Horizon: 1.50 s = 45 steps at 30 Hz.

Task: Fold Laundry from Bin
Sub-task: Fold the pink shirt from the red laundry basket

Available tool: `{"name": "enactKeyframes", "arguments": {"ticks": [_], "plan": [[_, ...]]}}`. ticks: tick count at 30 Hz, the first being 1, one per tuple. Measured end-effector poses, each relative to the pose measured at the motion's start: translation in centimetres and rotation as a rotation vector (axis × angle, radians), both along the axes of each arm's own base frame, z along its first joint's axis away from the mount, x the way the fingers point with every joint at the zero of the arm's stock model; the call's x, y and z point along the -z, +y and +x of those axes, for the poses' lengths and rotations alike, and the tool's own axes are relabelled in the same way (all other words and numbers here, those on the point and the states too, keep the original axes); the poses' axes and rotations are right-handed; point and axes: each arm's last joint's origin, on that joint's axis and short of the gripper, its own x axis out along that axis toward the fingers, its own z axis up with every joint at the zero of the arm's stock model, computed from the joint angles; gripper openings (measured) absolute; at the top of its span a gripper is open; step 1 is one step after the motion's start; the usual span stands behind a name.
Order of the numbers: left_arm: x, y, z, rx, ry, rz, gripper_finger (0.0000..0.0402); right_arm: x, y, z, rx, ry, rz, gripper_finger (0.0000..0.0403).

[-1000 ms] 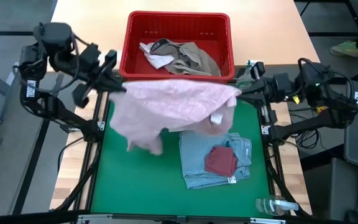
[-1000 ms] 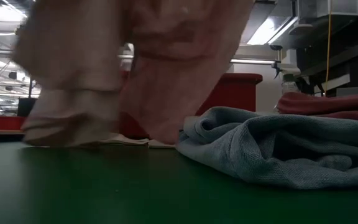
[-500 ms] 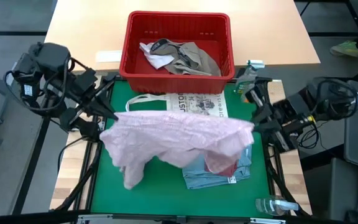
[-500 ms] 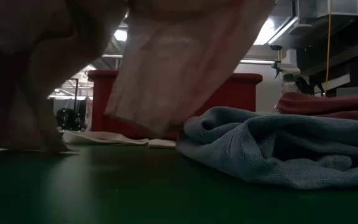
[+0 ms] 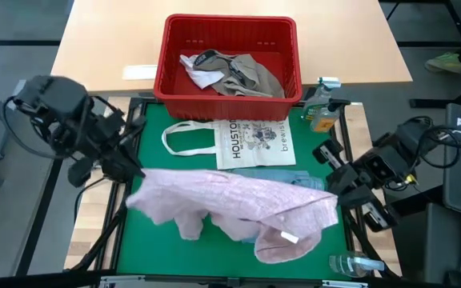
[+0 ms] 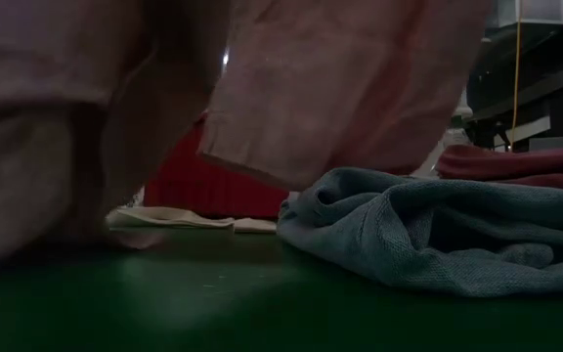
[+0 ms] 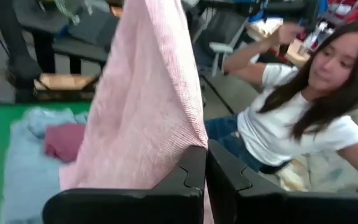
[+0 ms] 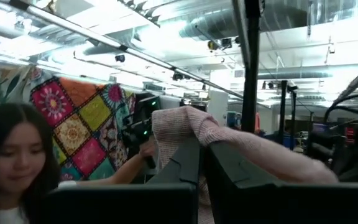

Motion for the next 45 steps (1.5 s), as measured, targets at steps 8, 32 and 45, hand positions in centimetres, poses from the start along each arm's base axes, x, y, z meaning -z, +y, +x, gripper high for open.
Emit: {"name": "enactKeyframes", "arguments": {"ticks": [8, 32, 45], "plan": [[0.5, -0.7, 0.2, -0.075, 0.026, 0.064, 0.0000, -2.9, 0.7, -0.9, 0.045, -0.068, 0.067, 0.0012], [12.8, 0.8, 7.3, -0.759, 0.439, 0.811, 0.0000, 3.3, -1.0, 0.3, 0.856, 0.630, -0.086, 0.0012], [28.4, 5.8, 13.9, -0.962, 0.439, 0.920, 0.0000, 11.8, -4.6, -1.1, 1.331, 1.053, -0.140, 0.0012]]}}
